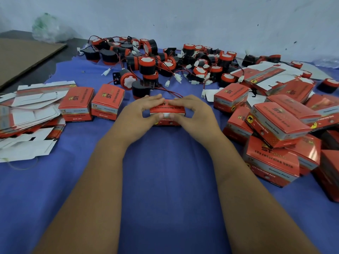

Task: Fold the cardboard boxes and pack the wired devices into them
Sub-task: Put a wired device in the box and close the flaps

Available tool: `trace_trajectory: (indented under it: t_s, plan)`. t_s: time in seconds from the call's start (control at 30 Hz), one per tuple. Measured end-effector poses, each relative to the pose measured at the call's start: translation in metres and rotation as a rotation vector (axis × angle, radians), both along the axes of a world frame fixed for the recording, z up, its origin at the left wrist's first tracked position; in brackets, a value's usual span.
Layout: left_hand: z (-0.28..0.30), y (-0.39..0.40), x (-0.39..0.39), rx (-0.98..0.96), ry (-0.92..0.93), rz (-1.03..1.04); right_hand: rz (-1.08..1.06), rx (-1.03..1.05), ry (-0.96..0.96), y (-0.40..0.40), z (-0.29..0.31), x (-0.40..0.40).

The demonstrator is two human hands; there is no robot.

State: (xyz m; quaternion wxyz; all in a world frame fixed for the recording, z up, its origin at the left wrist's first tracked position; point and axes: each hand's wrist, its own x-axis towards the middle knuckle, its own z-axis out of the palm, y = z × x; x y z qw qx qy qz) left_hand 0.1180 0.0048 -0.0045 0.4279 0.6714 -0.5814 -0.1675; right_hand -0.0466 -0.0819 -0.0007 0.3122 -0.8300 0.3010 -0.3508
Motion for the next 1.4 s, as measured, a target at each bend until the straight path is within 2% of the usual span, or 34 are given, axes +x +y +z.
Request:
trace_trajectory:
  t_s: [0.27, 0.47, 0.6, 0.73, 1.0, 1.13, 1.4]
  plan:
    - [0.0, -0.0039, -0.0012, -0.039, 0.093, 0.001, -0.013, 0.079, -0.11, -0.0007, 0.001, 0.0005]
    - [0.0009, -0.0042, 0.0001, -0.075, 0.251, -0.012, -0.032, 0.062, -0.128, -0.0019, 0.001, 0.0017]
    - [0.0004, -0.0062, -0.0052, -0.244, 0.383, 0.063, -0.011, 0.145, -0.182, -0.0023, -0.0012, 0.0015]
    - [-0.0011, -0.0082, -0.0079, -0.292, 0.309, 0.129, 0.004, 0.165, -0.227, -0.0036, -0.0038, 0.0059]
    - [-0.0045, -0.0047, -0.0036, -0.223, 0.116, 0.079, 0.018, 0.264, -0.277, -0.0044, -0.0057, 0.0062]
    - [-0.0043, -0.0049, -0.0021, -0.239, 0.303, 0.045, 0.012, 0.266, -0.292, -0.0037, -0.0057, 0.0065]
    - [-0.0049, -0.0065, -0.006, -0.251, 0.44, 0.058, -0.045, 0.246, -0.294, -0.002, -0.0059, 0.0059]
